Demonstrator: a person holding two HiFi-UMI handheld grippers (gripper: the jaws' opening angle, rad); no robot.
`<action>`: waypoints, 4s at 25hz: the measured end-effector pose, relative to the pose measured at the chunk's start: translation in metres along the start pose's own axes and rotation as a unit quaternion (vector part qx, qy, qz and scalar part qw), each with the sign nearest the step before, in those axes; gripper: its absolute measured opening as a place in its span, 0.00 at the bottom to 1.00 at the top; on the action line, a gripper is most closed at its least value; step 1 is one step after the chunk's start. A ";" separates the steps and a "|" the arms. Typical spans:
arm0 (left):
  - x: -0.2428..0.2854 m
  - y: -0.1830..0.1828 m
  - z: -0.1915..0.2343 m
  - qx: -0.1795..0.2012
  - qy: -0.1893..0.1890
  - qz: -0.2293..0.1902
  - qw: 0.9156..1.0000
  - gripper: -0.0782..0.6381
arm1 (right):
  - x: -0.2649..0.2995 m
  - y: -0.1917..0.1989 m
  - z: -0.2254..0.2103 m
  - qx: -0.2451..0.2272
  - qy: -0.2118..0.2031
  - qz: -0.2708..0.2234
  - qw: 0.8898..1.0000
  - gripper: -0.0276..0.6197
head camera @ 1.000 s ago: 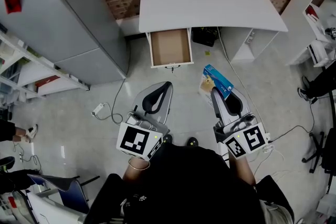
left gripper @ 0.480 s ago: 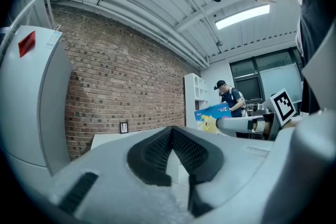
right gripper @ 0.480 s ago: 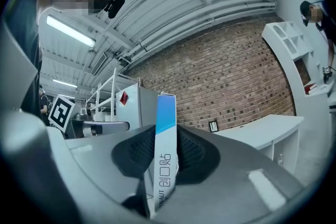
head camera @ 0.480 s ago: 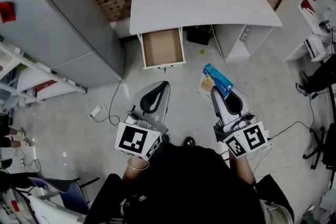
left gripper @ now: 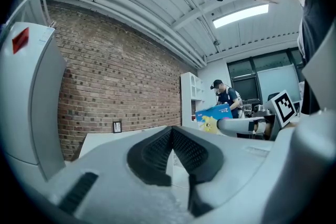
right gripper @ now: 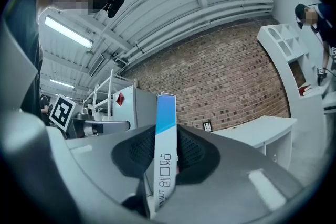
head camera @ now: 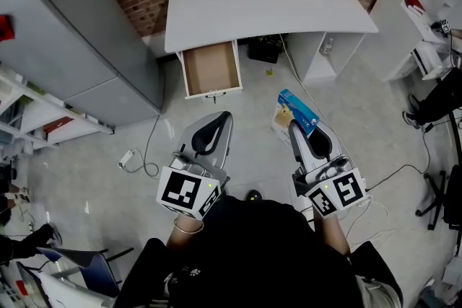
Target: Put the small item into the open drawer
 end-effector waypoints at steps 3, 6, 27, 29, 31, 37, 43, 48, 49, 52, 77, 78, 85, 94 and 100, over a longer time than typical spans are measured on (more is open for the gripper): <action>0.005 0.001 -0.009 0.002 0.002 0.002 1.000 0.10 | -0.008 0.000 -0.007 0.000 0.003 0.001 1.000 0.18; 0.005 0.003 -0.009 0.002 0.001 0.007 1.000 0.10 | -0.009 -0.001 -0.010 0.001 0.006 0.001 1.000 0.18; 0.038 0.005 0.044 0.031 0.007 0.007 0.999 0.10 | 0.047 0.009 -0.029 -0.001 0.014 0.003 1.000 0.18; 0.040 0.007 0.056 0.024 0.004 0.008 1.000 0.10 | 0.058 0.012 -0.031 0.001 0.014 0.006 1.000 0.18; 0.044 0.009 0.072 0.016 -0.001 0.007 1.000 0.10 | 0.072 0.014 -0.031 0.001 0.013 0.010 1.000 0.18; 0.058 0.009 0.102 0.007 -0.006 0.006 1.000 0.10 | 0.105 0.018 -0.037 0.003 0.009 0.022 1.000 0.18; 0.063 0.012 0.144 -0.003 -0.020 0.007 1.000 0.10 | 0.147 0.025 -0.036 0.001 -0.001 0.037 0.999 0.18; 0.068 0.018 0.176 -0.020 -0.034 0.003 0.999 0.10 | 0.181 0.031 -0.036 -0.007 -0.010 0.050 0.999 0.18; 0.070 0.020 0.183 -0.021 -0.035 0.003 0.999 0.10 | 0.188 0.032 -0.036 -0.008 -0.011 0.052 0.999 0.18; 0.077 0.021 0.202 -0.026 -0.033 0.007 0.999 0.10 | 0.209 0.035 -0.037 -0.009 -0.013 0.059 0.998 0.18; 0.092 0.030 0.308 -0.031 -0.006 0.000 0.999 0.10 | 0.324 0.049 -0.016 -0.032 -0.016 0.078 0.996 0.18; 0.092 0.030 0.312 -0.030 -0.004 -0.001 1.000 0.10 | 0.327 0.050 -0.015 -0.037 -0.015 0.080 0.996 0.18; 0.090 0.034 0.329 -0.021 0.006 0.000 1.000 0.10 | 0.344 0.055 -0.011 -0.022 -0.013 0.076 0.997 0.18; 0.089 0.046 0.345 -0.036 -0.019 0.008 0.999 0.10 | 0.361 0.065 -0.024 -0.028 -0.023 0.097 0.995 0.18; 0.095 0.051 0.356 -0.036 -0.042 0.019 0.998 0.10 | 0.377 0.072 -0.036 -0.033 -0.043 0.114 0.992 0.18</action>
Point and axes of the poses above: the fingertips, and each gripper's own axes: x forward along the fingers, z to its left, y out of its underside, the point moved 6 cm from there along -x, backward along the fingers, and after that the axes turned 2 degrees about -y, right-handed, at the moved point
